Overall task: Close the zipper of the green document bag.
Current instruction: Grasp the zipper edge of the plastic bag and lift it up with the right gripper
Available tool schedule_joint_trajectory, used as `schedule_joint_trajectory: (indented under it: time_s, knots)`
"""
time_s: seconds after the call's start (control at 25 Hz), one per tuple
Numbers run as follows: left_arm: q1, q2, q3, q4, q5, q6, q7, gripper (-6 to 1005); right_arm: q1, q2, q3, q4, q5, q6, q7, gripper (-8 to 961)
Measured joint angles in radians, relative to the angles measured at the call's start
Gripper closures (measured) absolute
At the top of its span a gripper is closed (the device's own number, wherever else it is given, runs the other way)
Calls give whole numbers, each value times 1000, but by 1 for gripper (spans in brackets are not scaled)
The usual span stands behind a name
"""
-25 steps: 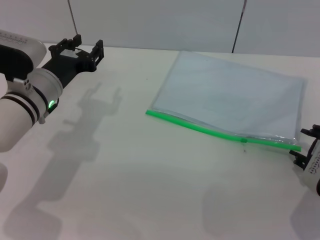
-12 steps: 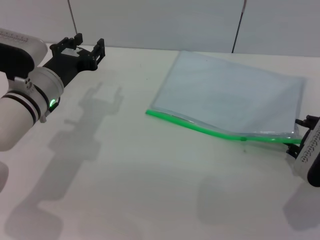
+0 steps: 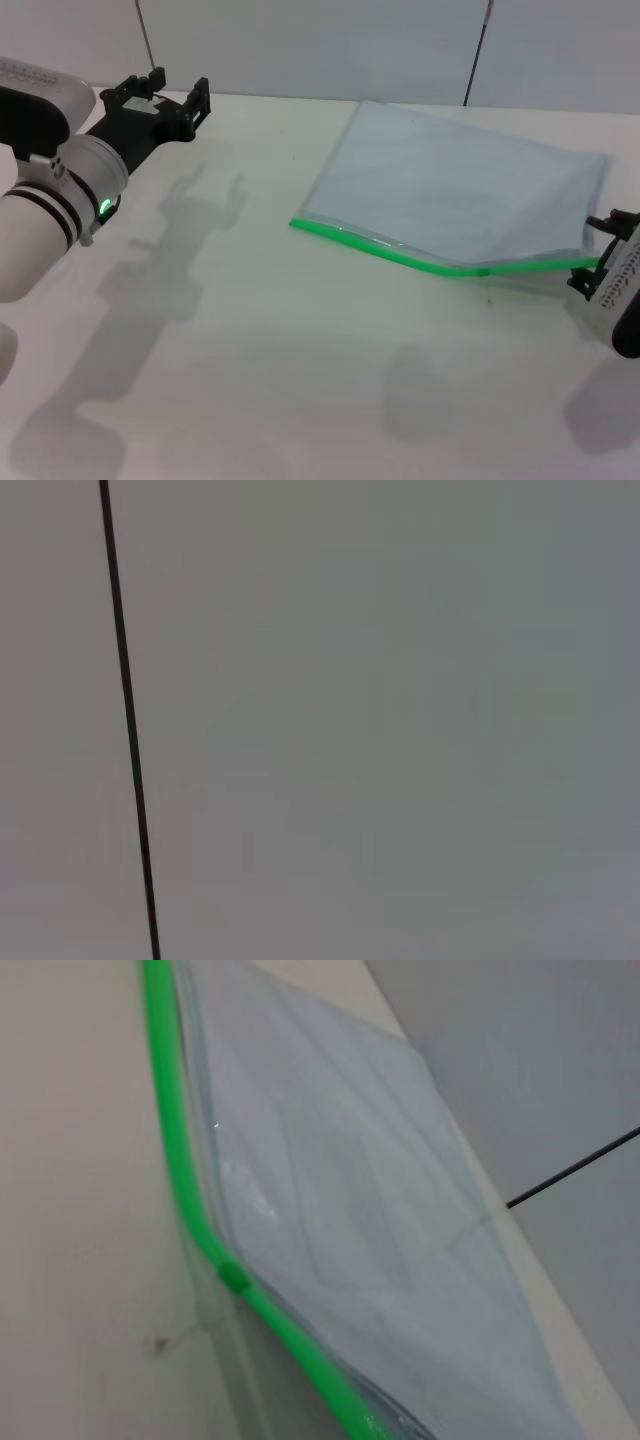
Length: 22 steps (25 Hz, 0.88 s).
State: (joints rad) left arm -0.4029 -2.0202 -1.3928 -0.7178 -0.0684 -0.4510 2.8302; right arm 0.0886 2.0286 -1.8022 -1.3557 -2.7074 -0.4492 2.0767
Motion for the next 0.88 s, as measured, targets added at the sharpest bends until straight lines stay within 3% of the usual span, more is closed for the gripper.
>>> schedule_joint_trajectory:
  time_s: [0.44,0.88]
  knots:
    - [-1,0,0,3,2,2,0,426,-4,1,-21,-8,-11,57,17,383]
    - [-16,-2,0,14,2,2,0,427,8,2,-53,-1,-157,61,38,363]
